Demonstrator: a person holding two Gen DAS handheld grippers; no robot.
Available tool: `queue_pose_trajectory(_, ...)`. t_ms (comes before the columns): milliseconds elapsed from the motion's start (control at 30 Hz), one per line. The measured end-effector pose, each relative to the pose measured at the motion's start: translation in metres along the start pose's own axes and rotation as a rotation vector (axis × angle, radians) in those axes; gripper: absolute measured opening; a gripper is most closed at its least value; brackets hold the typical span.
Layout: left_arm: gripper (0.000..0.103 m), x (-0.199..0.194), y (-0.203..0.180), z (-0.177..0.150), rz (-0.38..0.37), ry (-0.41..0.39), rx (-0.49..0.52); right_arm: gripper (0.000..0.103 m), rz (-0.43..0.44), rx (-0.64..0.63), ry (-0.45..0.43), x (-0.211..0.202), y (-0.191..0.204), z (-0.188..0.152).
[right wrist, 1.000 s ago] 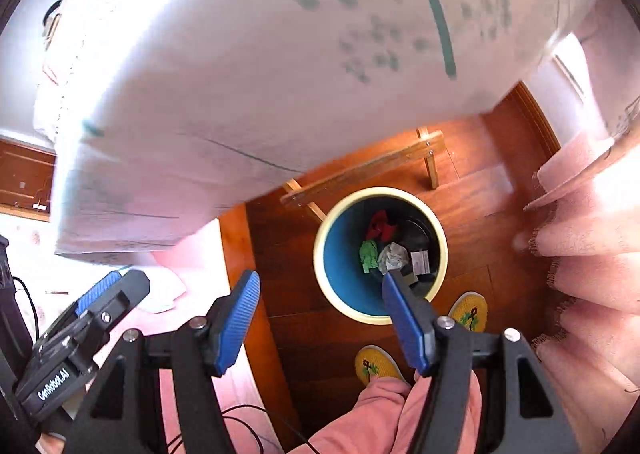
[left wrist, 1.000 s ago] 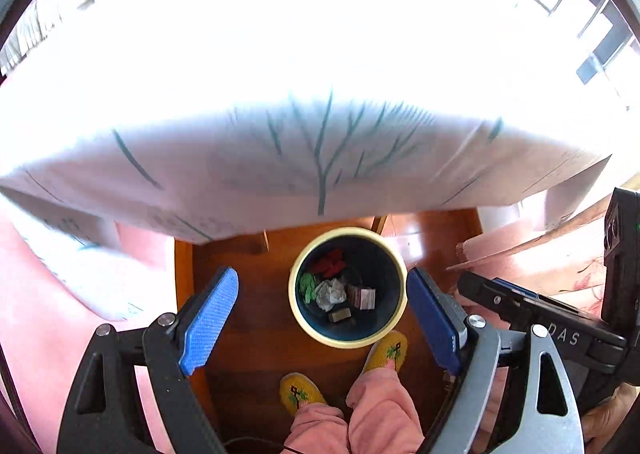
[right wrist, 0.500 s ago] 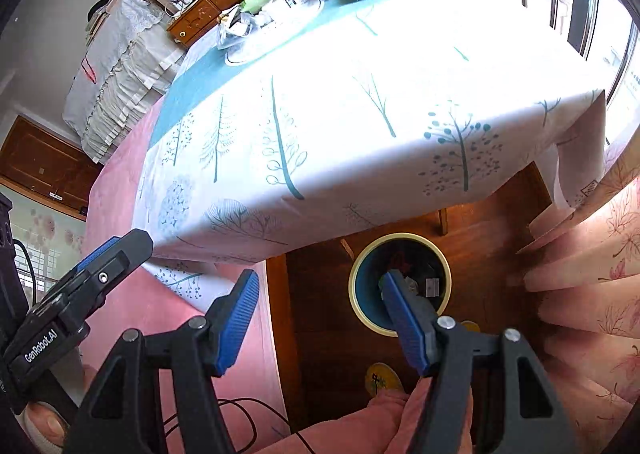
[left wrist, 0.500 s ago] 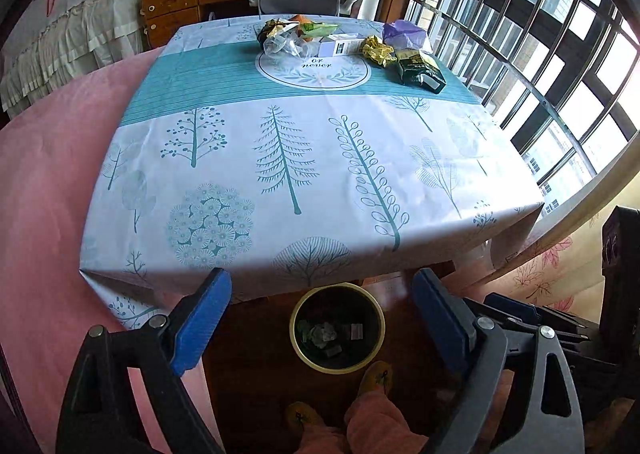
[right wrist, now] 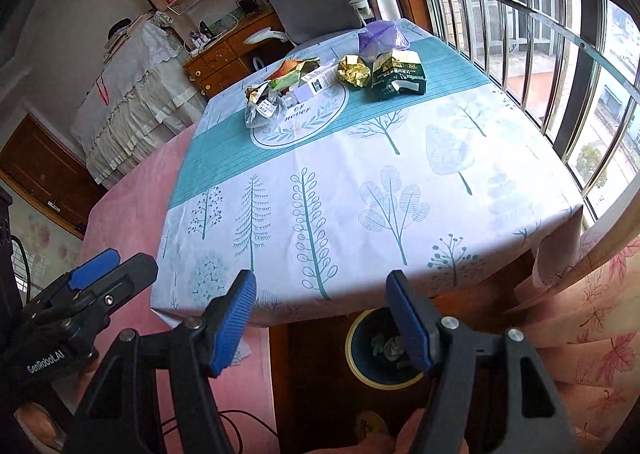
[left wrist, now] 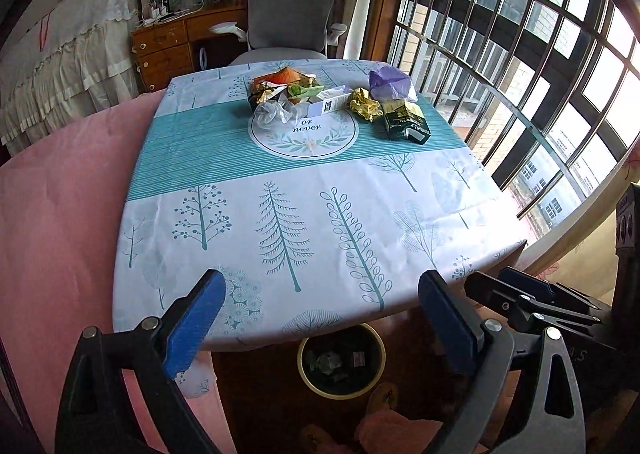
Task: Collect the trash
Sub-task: 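Raise both tools back toward the trash on the table, then grasp the purple plastic bag with the right tool while the left tool grasps the yellow crumpled paper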
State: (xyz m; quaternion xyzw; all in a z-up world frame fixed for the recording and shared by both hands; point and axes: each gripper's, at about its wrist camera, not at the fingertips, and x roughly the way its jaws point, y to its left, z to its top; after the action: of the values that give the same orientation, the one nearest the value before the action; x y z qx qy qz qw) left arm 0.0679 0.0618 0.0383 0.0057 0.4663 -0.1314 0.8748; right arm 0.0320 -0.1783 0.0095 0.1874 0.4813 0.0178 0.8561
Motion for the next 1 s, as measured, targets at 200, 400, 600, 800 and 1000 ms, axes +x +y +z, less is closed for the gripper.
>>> queue_pose_trajectory(200,0.096,0.012,0.0,0.037,-0.025,0.018,-0.025,0.068,-0.019,-0.009,-0.057,-0.005,-0.007,0.043)
queue_pose_trajectory(400,0.096,0.038,-0.009,0.089,-0.024,0.003,-0.06,0.068,-0.028,-0.023,-0.077,0.015,-0.031,0.109)
queue_pose_trajectory(600,0.096,0.092,-0.024,0.148,-0.008,0.018,-0.129,0.068,-0.003,-0.023,-0.049,0.057,-0.067,0.189)
queue_pose_trajectory(800,0.093,0.161,-0.047,0.209,0.015,0.07,-0.191,0.068,0.029,-0.018,0.028,0.112,-0.105,0.265)
queue_pose_trajectory(1000,0.091,0.234,-0.064,0.249,0.047,0.13,-0.241,0.068,0.062,0.03,0.123,0.18,-0.143,0.314)
